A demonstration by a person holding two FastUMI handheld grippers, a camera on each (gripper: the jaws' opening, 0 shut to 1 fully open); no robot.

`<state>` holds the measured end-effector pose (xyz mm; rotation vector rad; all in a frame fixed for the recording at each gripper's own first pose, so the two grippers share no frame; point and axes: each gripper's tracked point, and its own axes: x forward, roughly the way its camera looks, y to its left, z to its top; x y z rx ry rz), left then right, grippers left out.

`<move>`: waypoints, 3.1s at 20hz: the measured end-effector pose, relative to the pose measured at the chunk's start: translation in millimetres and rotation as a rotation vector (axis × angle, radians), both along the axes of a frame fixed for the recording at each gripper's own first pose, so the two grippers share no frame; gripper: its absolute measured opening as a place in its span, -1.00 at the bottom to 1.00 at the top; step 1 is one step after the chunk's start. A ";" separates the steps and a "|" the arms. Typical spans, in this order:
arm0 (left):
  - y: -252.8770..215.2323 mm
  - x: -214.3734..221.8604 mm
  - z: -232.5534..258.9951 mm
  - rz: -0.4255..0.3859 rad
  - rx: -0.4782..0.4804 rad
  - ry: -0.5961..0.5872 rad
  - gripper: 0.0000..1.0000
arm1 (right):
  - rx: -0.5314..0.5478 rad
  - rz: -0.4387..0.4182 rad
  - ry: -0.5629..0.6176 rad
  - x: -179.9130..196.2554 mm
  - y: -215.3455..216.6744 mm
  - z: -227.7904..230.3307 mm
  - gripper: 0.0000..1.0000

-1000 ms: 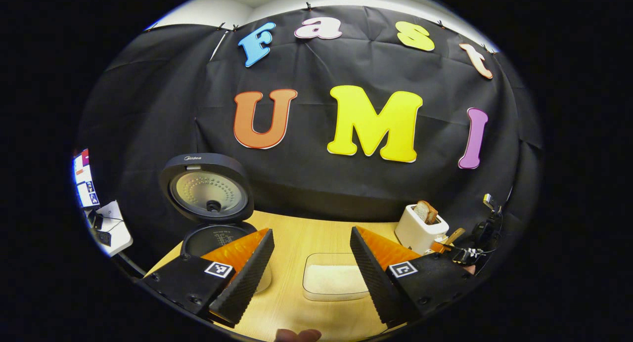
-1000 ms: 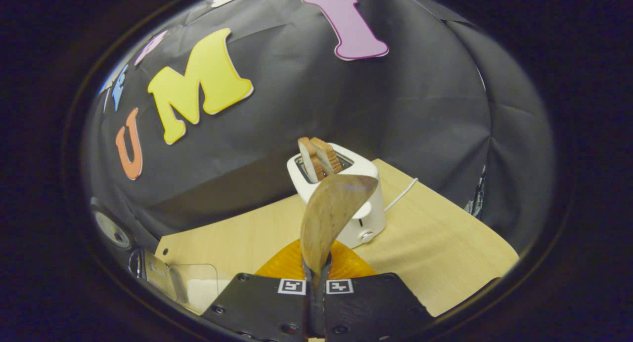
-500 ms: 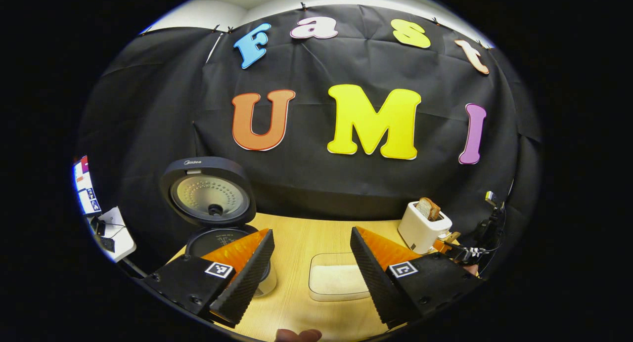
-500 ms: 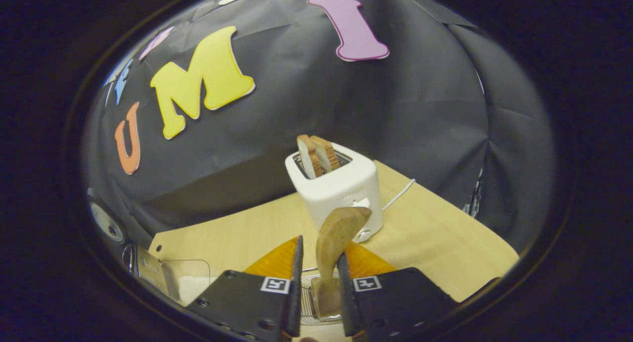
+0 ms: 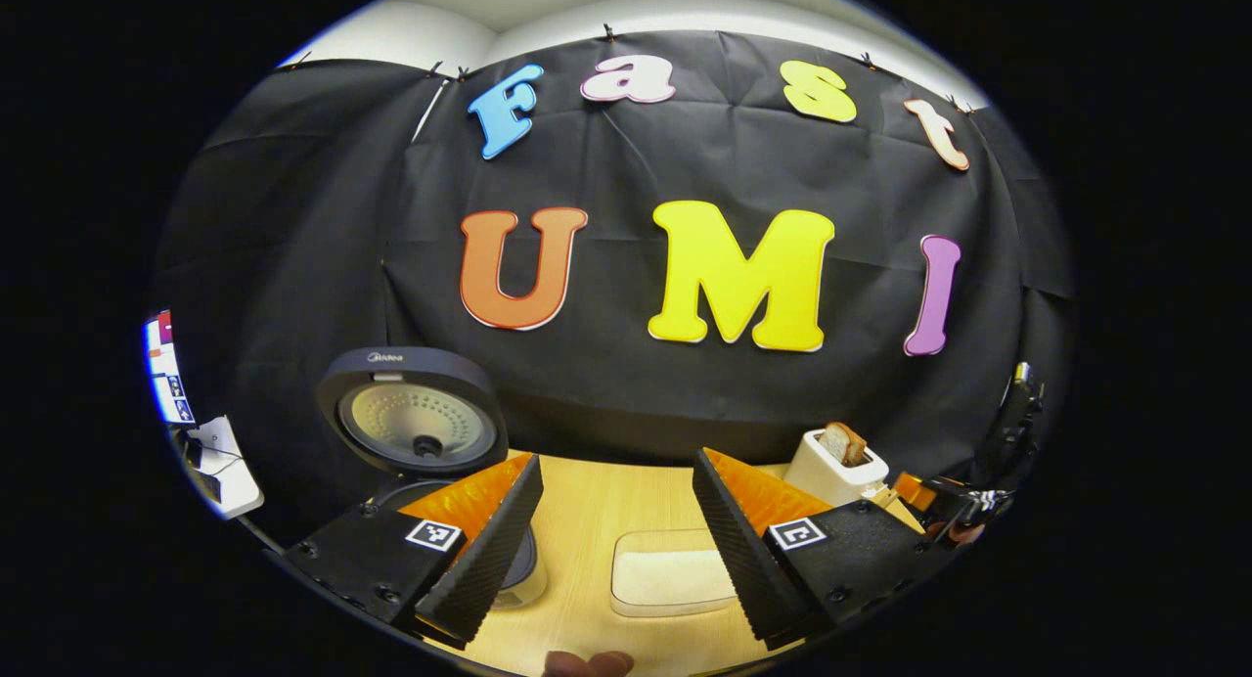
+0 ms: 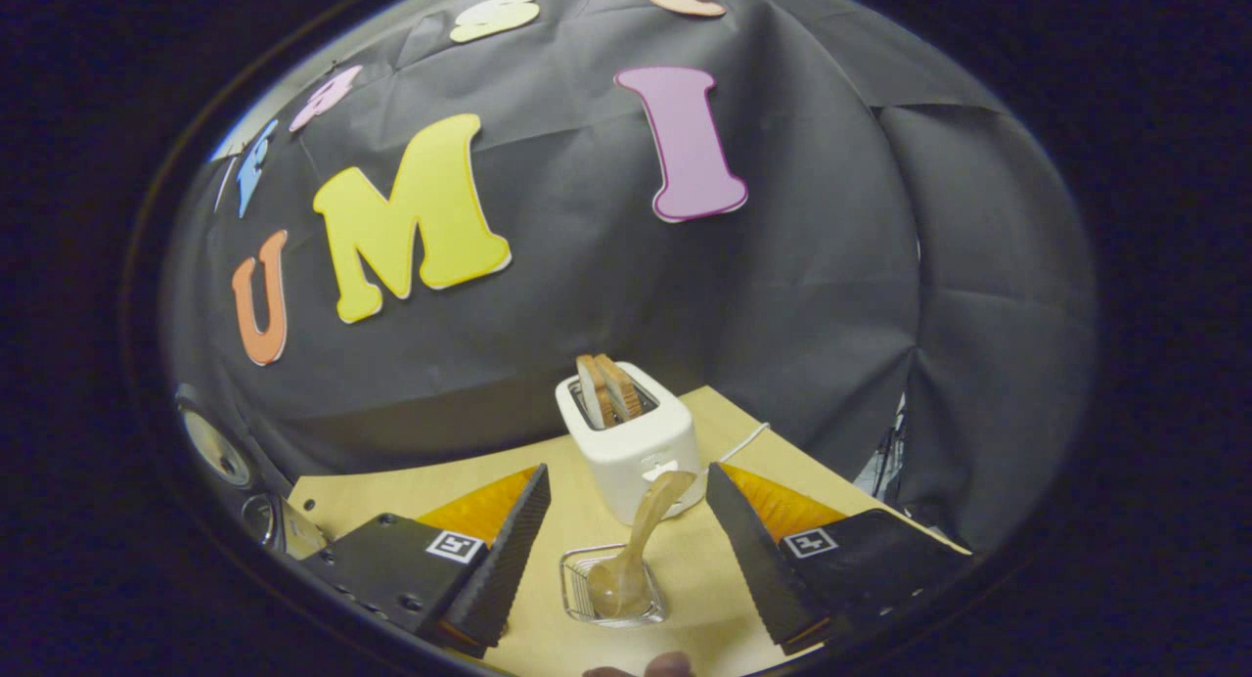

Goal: Close the left gripper, press the button to open the rice cooker; take a wooden spoon from the chopstick holder with the right hand, scoop a spoonful of rice and pour it into the rice cooker, then put the wooden spoon back into the chopstick holder.

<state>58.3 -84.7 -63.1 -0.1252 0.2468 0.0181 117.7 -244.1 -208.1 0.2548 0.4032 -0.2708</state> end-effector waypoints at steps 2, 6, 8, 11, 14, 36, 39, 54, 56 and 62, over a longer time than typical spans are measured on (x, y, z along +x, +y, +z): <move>21.3 8.1 9.9 0.042 0.011 -0.023 0.96 | -0.025 0.022 -0.028 -14.4 11.2 26.8 0.91; 83.4 21.6 38.1 0.162 0.043 -0.068 0.96 | -0.124 0.149 -0.100 -31.3 51.1 81.5 0.90; 120.9 30.5 55.5 0.235 0.079 -0.092 0.95 | -0.179 0.211 -0.139 -38.4 69.1 106.8 0.82; 165.3 47.6 61.4 0.305 0.091 -0.058 0.96 | -0.231 0.288 -0.164 -46.8 95.0 124.0 0.89; 194.5 71.7 59.8 0.324 0.088 0.005 1.00 | -0.279 0.325 -0.164 -55.8 107.6 129.8 0.89; 217.4 110.3 -48.0 0.275 -0.003 0.379 0.97 | -0.364 0.278 -0.148 -103.0 109.2 127.7 0.92; 204.0 83.7 -59.5 0.289 -0.008 0.372 0.96 | -0.357 0.316 -0.147 -104.1 120.6 119.8 0.94; 150.5 -16.8 -159.1 0.359 -0.007 0.370 0.96 | -0.340 0.468 -0.080 -102.2 164.3 93.5 0.92; 147.7 -18.3 -167.3 0.367 0.022 0.357 0.96 | -0.345 0.473 -0.074 -102.1 167.6 92.8 0.92; 143.3 -29.0 -190.6 0.383 0.039 0.317 0.95 | -0.349 0.481 -0.060 -103.5 176.7 90.1 0.92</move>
